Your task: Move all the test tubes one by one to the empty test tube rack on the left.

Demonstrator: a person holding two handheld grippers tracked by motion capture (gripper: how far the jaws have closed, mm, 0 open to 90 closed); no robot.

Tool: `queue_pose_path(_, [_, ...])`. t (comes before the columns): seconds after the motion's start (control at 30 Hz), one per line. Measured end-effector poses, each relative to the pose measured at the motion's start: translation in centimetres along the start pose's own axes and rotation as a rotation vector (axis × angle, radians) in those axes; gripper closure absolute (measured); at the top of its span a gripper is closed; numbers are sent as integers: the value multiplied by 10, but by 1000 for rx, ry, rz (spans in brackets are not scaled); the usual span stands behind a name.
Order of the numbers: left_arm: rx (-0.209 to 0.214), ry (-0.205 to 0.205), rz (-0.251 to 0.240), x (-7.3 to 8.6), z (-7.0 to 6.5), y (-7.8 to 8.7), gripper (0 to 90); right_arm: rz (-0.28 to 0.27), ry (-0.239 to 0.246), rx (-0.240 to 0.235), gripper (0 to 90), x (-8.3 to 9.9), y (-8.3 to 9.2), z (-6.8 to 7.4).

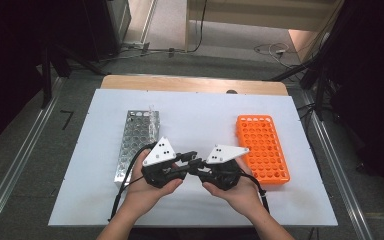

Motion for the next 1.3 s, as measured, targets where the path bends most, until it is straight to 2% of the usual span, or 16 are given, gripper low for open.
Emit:
queue_pose_path(0.2, [-23, 3, -11, -1, 4, 2, 755, -5, -3, -2, 725, 0, 0, -1])
queue_pose_path(0.27, [-29, 8, -14, -2, 6, 4, 756, -9, -6, -5, 635, 0, 0, 0])
queue_pose_path(0.43, [-38, 9, -19, -2, 9, 5, 757, -22, -8, -27, 587, -1, 2, 1])
queue_pose_path(0.63, [-65, 19, -37, -4, 17, 11, 758, -34, 2, -18, 448, -1, 5, -1])
queue_pose_path(0.77, [-86, 26, -52, -7, 25, 19, 758, -48, -17, -5, 333, -1, 8, -8])
queue_pose_path(0.93, [-113, 33, -73, -10, 34, 31, 758, -61, -49, 43, 196, 0, 13, -22])
queue_pose_path(1.07, [-141, 43, -91, -12, 43, 41, 758, -67, -46, 59, 66, 3, 18, -31])
queue_pose_path(1.17, [-160, 51, -106, -13, 50, 48, 758, -78, -65, 57, 0, 4, 23, -37])
queue_pose_path(1.3, [-187, 53, -122, -16, 60, 58, 758, -91, -80, 53, 0, 7, 29, -44])
Point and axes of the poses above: each handheld gripper's, and its own axes: y roughly backward along the jaws, x roughly out of its underside, z roughly to its left, the point moved 10 cm from there along -y, roughly forward along the jaws, and after that the axes turned 13 degrees about x, right-handed, at the moved point
